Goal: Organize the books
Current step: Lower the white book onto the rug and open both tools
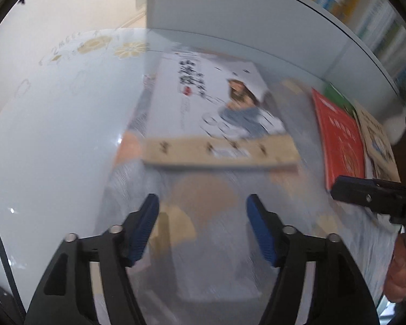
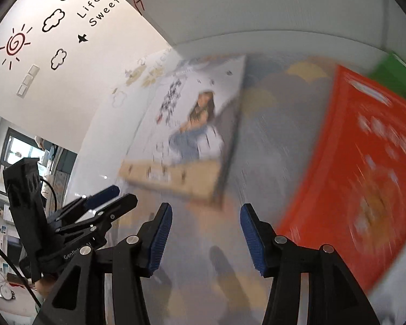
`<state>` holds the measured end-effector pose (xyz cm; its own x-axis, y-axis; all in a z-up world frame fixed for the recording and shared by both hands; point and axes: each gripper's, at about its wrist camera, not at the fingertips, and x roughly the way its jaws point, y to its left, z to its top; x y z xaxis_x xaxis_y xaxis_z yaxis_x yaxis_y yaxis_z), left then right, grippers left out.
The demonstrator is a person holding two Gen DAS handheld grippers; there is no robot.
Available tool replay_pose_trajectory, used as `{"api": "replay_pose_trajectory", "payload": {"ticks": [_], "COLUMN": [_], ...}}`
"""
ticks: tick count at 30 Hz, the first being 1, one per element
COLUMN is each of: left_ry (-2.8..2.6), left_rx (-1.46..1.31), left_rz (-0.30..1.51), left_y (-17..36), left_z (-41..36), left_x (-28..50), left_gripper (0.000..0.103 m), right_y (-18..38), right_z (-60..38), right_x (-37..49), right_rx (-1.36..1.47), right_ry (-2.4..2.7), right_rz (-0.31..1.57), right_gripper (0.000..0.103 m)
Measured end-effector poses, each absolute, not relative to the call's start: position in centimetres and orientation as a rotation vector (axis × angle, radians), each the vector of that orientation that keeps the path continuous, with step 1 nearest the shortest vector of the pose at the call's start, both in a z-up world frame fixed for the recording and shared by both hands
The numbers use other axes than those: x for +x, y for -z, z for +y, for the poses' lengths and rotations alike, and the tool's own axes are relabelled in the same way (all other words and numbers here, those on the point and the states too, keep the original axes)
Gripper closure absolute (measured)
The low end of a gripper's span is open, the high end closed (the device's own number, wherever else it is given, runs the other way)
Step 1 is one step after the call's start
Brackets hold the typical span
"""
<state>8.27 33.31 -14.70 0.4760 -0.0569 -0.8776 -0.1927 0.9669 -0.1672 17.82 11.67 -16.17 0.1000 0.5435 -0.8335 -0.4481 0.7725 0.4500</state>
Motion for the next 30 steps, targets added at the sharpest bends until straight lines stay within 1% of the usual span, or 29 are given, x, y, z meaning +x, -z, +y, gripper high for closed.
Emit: {"api": "replay_pose_trajectory", "payload": {"ticks": [4, 8, 10, 12, 13, 14, 15, 17, 18, 21, 23, 25, 30], "left_ry": [-0.080, -0.037, 0.014, 0.021, -0.004, -0.034, -0.052, -0.086, -0.110, -0.095, -0.083, -0.082, -0.165], "left_rx": [-0.251, -0.137, -0.136, -0.110, -0.058, 0.018, 0.048, 0.079, 0.085, -0.040, -0.115, -0.059, -0.106], "left_rz": [1.121, 1.150, 1.163, 1.168, 1.154, 1.136, 1.121, 1.110, 1.122, 1.152, 1.121, 1.110, 1.115], "left_y": [14.9, 15.2, 15.8, 16.7, 17.0, 17.3, 17.2, 17.2, 17.3, 17.8, 17.8, 18.0, 18.0], "left_z": [31.6, 27.4, 24.9, 22.6, 21.2, 19.9, 19.3, 18.7, 18.8, 20.3, 21.2, 20.6, 20.4], "left_x": [7.0, 5.5, 4.9, 4.5, 4.4, 4.3, 4.2, 4.2, 4.4, 4.6, 4.0, 3.6, 3.0], "left_gripper": [0.036, 0.036, 0.030, 0.028, 0.022, 0.021, 0.017, 0.007, 0.000, 0.000, 0.001, 0.000, 0.000], "right_y": [16.2, 16.6, 17.1, 17.7, 17.8, 17.8, 17.9, 18.4, 18.7, 19.2, 19.2, 19.5, 20.0], "right_z": [9.0, 4.5, 2.1, -0.3, -1.3, -2.3, -3.1, -4.6, -5.3, -7.3, -7.8, -7.8, -7.1], "right_x": [14.0, 9.7, 7.4, 5.3, 4.4, 3.5, 2.6, 1.5, 1.2, 0.6, 0.3, 0.1, 0.2], "right_rx": [0.047, 0.046, 0.053, 0.032, 0.011, -0.025, -0.084, -0.155, -0.155, -0.093, -0.075, -0.077, -0.077], "right_ry": [-0.690, -0.632, -0.580, -0.491, -0.438, -0.376, -0.297, -0.194, -0.174, -0.130, -0.108, -0.104, -0.098], "right_rz": [1.286, 1.318, 1.330, 1.318, 1.300, 1.273, 1.240, 1.217, 1.216, 1.213, 1.205, 1.201, 1.211], "right_gripper": [0.052, 0.052, 0.052, 0.052, 0.052, 0.052, 0.052, 0.052, 0.052, 0.050, 0.046, 0.033, 0.022]}}
